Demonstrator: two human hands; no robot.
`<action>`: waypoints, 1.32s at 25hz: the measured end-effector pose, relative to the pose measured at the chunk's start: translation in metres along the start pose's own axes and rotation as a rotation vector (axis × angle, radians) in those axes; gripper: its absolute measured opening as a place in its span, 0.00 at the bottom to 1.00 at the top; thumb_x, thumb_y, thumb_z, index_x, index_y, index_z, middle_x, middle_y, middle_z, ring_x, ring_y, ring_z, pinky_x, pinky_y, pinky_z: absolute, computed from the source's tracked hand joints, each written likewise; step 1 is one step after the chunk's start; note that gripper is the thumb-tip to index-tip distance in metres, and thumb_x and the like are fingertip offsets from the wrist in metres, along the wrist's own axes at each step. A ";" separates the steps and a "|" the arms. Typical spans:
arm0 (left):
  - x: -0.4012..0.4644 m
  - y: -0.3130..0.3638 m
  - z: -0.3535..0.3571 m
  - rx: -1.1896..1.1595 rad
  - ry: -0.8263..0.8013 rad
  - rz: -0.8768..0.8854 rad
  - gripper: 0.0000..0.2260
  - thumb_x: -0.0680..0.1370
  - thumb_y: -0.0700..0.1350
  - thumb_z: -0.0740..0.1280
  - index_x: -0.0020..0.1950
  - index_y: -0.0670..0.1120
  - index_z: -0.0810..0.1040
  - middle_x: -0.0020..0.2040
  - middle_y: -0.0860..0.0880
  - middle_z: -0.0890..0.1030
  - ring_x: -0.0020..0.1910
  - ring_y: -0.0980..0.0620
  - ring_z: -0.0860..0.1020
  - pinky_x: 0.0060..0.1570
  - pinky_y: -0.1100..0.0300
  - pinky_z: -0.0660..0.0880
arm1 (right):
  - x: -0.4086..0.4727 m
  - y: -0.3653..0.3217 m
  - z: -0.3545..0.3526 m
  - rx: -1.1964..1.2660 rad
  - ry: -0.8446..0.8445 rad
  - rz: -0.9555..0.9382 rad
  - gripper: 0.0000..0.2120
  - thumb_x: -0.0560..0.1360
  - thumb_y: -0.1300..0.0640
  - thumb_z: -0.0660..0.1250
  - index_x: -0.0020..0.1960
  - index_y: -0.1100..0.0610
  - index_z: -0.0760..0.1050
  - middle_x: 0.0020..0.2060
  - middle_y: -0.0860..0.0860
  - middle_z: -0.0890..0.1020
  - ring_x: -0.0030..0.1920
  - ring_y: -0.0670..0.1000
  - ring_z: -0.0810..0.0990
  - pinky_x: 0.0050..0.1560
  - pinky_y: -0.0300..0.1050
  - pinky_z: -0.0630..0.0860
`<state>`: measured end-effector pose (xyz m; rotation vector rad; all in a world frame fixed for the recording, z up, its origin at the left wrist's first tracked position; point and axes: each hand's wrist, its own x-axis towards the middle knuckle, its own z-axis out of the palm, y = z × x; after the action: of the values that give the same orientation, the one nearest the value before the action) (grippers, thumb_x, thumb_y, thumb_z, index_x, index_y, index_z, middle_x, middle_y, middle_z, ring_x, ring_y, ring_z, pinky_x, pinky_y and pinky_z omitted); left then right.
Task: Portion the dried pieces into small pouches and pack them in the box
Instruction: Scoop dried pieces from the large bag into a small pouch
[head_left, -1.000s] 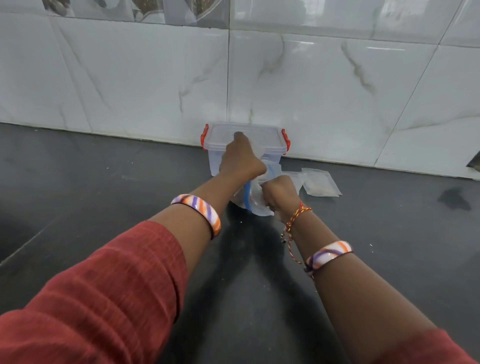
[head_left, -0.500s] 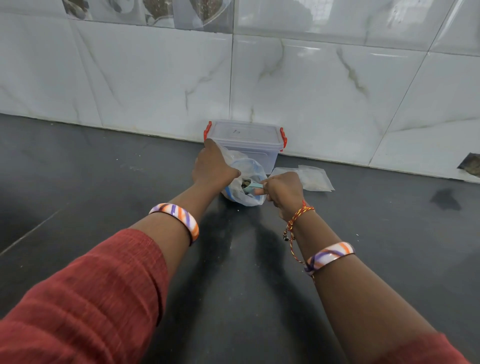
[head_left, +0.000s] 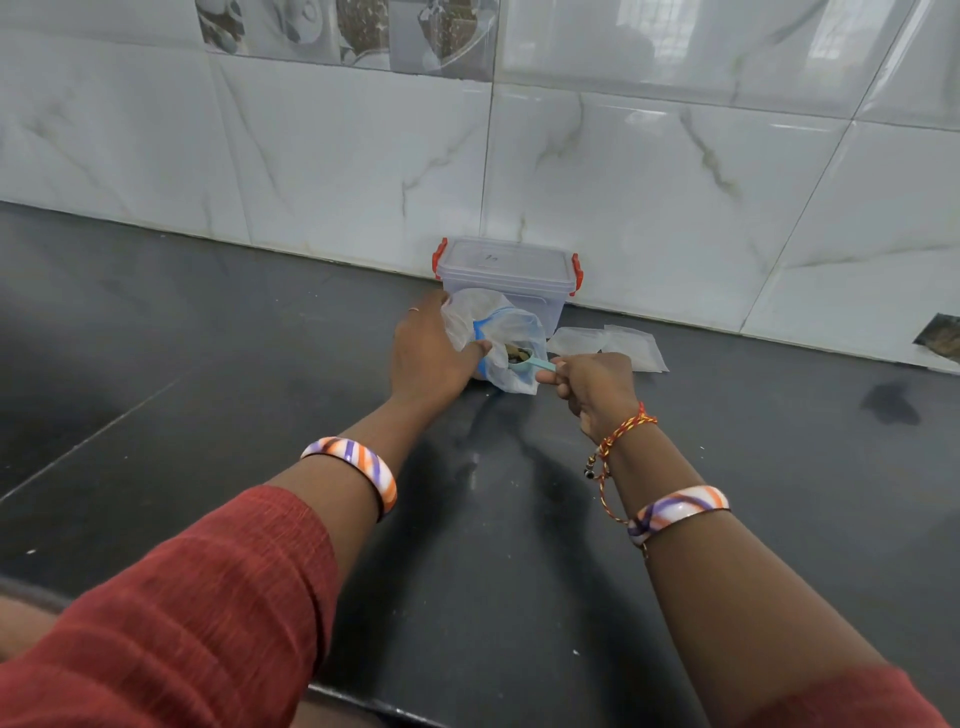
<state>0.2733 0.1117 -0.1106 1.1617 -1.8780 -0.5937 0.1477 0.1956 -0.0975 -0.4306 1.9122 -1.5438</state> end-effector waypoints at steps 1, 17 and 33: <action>-0.006 0.000 -0.001 -0.023 -0.020 -0.006 0.29 0.69 0.48 0.74 0.66 0.43 0.68 0.63 0.43 0.75 0.62 0.45 0.73 0.58 0.53 0.72 | -0.002 0.002 -0.004 0.002 0.009 0.007 0.11 0.77 0.66 0.60 0.55 0.65 0.78 0.37 0.55 0.82 0.21 0.42 0.71 0.15 0.29 0.61; -0.039 0.021 0.006 -0.012 -0.175 0.167 0.33 0.65 0.47 0.78 0.65 0.41 0.68 0.62 0.41 0.73 0.60 0.44 0.73 0.56 0.54 0.72 | -0.074 -0.045 -0.040 -0.281 -0.181 -0.298 0.09 0.75 0.68 0.61 0.51 0.66 0.78 0.24 0.49 0.81 0.16 0.40 0.68 0.18 0.30 0.64; -0.013 0.039 0.005 -0.181 -0.137 -0.038 0.29 0.65 0.45 0.76 0.63 0.42 0.70 0.59 0.45 0.78 0.58 0.47 0.76 0.48 0.61 0.69 | -0.059 -0.020 -0.029 -0.500 0.038 -0.835 0.13 0.75 0.63 0.61 0.56 0.57 0.80 0.50 0.55 0.85 0.49 0.50 0.83 0.49 0.45 0.79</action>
<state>0.2524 0.1407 -0.0900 1.0628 -1.8754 -0.8655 0.1705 0.2482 -0.0595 -1.5831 2.2825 -1.4976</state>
